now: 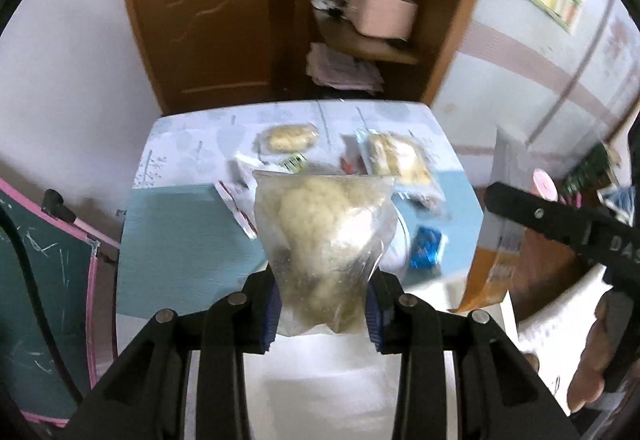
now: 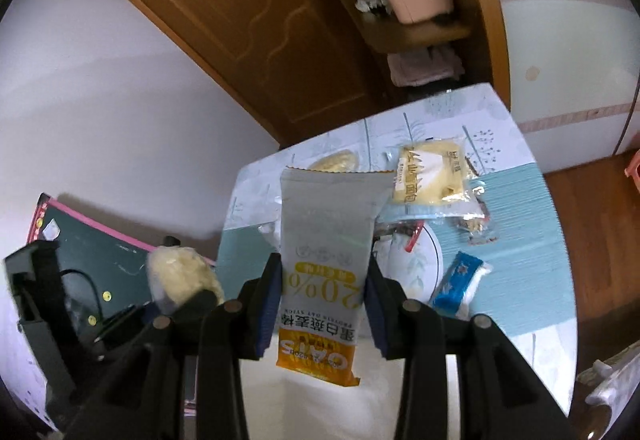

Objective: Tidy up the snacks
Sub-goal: 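Lift both snacks and drop them into the white tray, opening both grippers, then move both grippers back over the snack pile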

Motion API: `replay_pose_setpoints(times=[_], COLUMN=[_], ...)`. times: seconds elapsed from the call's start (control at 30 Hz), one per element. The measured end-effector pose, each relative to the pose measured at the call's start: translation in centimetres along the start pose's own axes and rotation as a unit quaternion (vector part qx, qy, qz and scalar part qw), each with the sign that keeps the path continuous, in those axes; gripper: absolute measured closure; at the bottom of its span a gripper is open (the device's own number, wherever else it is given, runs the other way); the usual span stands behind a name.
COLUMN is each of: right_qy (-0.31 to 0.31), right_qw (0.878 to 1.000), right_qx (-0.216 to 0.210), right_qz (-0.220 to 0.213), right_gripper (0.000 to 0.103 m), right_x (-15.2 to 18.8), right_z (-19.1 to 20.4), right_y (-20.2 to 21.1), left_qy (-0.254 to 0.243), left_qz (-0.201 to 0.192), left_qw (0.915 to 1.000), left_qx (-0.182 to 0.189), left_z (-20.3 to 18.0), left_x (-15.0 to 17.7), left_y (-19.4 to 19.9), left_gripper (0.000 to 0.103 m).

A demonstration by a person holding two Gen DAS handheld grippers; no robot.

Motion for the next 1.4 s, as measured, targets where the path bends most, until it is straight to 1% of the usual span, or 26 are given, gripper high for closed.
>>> replay_pose_setpoints(times=[0.03, 0.07, 0.13, 0.23, 0.3, 0.43, 0.5, 0.57, 0.6, 0.63, 0.67, 0.7, 0.77, 0.8, 0.87, 0.9, 1.0, 1.07, 1.13, 1.17, 1.23, 1.27, 1.4], right_qy=[0.008, 0.013, 0.019, 0.019, 0.022, 0.021, 0.023, 0.023, 0.023, 0.024, 0.031, 0.042, 0.058, 0.063, 0.069, 0.075, 0.091, 0.099, 0.107, 0.111, 0.119, 0.123, 0.133], right_qw=[1.000, 1.000, 0.999, 0.997, 0.995, 0.993, 0.991, 0.988, 0.986, 0.984, 0.982, 0.980, 0.978, 0.979, 0.981, 0.981, 0.982, 0.982, 0.982, 0.981, 0.981, 0.981, 0.980], right_qx=[0.012, 0.021, 0.041, 0.066, 0.082, 0.087, 0.095, 0.102, 0.103, 0.103, 0.104, 0.107, 0.118, 0.114, 0.100, 0.096, 0.088, 0.085, 0.079, 0.078, 0.074, 0.071, 0.065], right_qz=[0.000, 0.002, 0.010, 0.036, 0.050, 0.077, 0.095, 0.116, 0.128, 0.141, 0.153, 0.160, 0.160, 0.157, 0.152, 0.148, 0.139, 0.138, 0.137, 0.136, 0.135, 0.134, 0.133], right_gripper=[0.064, 0.064, 0.064, 0.064, 0.064, 0.063, 0.062, 0.062, 0.062, 0.062, 0.060, 0.053, 0.045, 0.043, 0.041, 0.041, 0.040, 0.040, 0.040, 0.040, 0.040, 0.040, 0.040], right_x=[0.9, 1.0, 2.6, 5.9, 7.9, 11.3, 13.0, 14.8, 15.4, 16.0, 16.5, 17.0, 17.6, 17.7, 17.6, 17.6, 17.3, 17.2, 17.1, 17.2, 17.2, 17.2, 17.4], right_z=[0.5, 1.4, 1.8, 1.4, 0.8, -0.3, -1.2, -2.2, -2.6, -3.0, -3.5, -3.9, -4.6, -4.8, -4.7, -4.8, -5.0, -5.1, -5.3, -5.3, -5.4, -5.5, -5.7], right_y=[1.1, 1.1, 1.2, 0.9, 0.5, -0.3, -0.9, -1.6, -1.9, -2.1, -2.5, -2.6, -2.4, -2.3, -1.9, -1.6, -0.7, -0.1, 0.3, 0.5, 0.9, 1.1, 1.8], left_qy=[-0.016, -0.029, -0.052, -0.071, -0.088, -0.115, -0.123, -0.107, -0.087, -0.073, -0.055, -0.039, -0.003, 0.016, 0.033, 0.032, 0.011, 0.012, 0.022, 0.029, 0.050, 0.056, 0.073], left_qz=[0.007, 0.015, 0.034, 0.063, 0.079, 0.095, 0.107, 0.125, 0.135, 0.141, 0.148, 0.152, 0.144, 0.136, 0.117, 0.106, 0.093, 0.087, 0.081, 0.079, 0.080, 0.082, 0.072], left_qw=[0.9999, 0.9995, 0.9980, 0.9954, 0.9929, 0.9887, 0.9867, 0.9863, 0.9870, 0.9873, 0.9873, 0.9873, 0.9890, 0.9897, 0.9918, 0.9935, 0.9955, 0.9959, 0.9959, 0.9958, 0.9949, 0.9944, 0.9928], left_qx=[0.002, 0.004, 0.008, 0.015, 0.013, 0.012, 0.000, -0.003, -0.001, 0.007, 0.018, 0.022, 0.036, 0.040, 0.038, 0.027, -0.010, -0.022, -0.032, -0.034, -0.037, -0.037, -0.062], left_z=[-0.3, -0.5, -1.1, -1.7, -2.0, -3.0, -3.2, -3.1, -3.0, -3.1, -3.2, -3.2, -3.3, -3.3, -3.3, -3.3, -3.5, -3.7, -3.9, -3.9, -3.8, -3.7, -3.3], left_x=[0.9, 1.7, 3.7, 6.1, 7.5, 9.6, 10.7, 11.7, 12.4, 12.8, 13.3, 13.7, 14.0, 14.1, 13.9, 13.8, 13.7, 13.6, 13.5, 13.5, 13.5, 13.6, 13.7], left_y=[0.2, 0.1, 0.1, -1.2, -2.3, -3.5, -4.6, -5.6, -6.1, -6.3, -6.6, -6.9, -7.1, -7.0, -6.6, -6.3, -5.9, -5.5, -5.2, -5.0, -4.8, -4.7, -3.9], left_gripper=[0.070, 0.070, 0.070, 0.070, 0.070, 0.069, 0.069, 0.068, 0.062, 0.042, 0.031, 0.020, 0.020, 0.020, 0.020, 0.020, 0.020, 0.021, 0.027, 0.028, 0.035, 0.036, 0.036])
Point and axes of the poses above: each gripper's, at about its wrist camera, not at the fingertips, and y roughly against the way its jaws point, z to its left, x to its underside, the point moved 9 cm from there along -y, roughly the way its jaws point, and after that the axes turned 5 degrees about y, right-handed, at the moved point
